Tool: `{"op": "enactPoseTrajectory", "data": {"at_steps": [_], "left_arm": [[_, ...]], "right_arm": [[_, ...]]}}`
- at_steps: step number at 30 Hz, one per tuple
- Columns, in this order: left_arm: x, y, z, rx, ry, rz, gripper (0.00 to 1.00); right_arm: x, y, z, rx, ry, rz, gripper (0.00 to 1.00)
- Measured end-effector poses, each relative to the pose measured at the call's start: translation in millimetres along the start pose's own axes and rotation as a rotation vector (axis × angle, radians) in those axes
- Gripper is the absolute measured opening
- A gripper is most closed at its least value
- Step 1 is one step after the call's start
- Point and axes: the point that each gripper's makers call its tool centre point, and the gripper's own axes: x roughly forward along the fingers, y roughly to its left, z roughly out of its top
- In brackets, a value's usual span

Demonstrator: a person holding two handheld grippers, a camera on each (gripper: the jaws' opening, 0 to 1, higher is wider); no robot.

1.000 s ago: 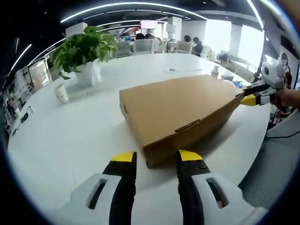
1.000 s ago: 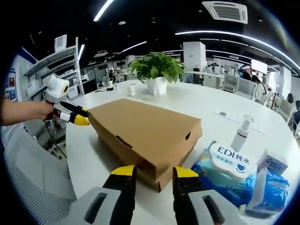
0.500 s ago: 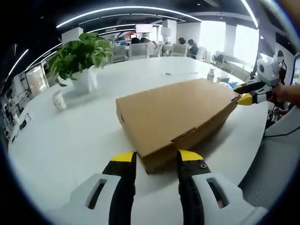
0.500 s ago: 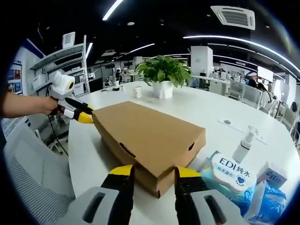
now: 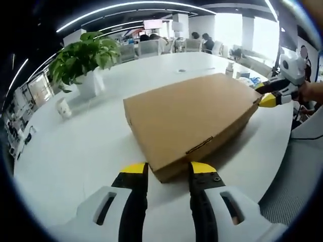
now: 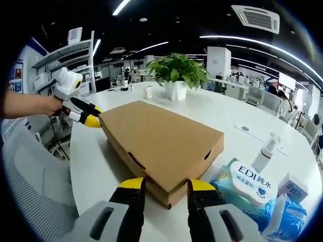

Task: Operate the shoe box by opening the lid, removing the specified soft item, and placing it in the target area until the item is outside and the box remains undamaged.

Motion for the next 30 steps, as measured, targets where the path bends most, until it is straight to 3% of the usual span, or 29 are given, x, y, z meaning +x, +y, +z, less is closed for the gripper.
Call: {"op": "enactPoseTrajectory", "data": {"at_steps": [30], "left_arm": [[35.3,26.4,28.8,0.014,0.048,0.009,0.32]], "right_arm": [[31.6,-31.7,18.2,0.023,0.022,-0.034,0.3]]}}
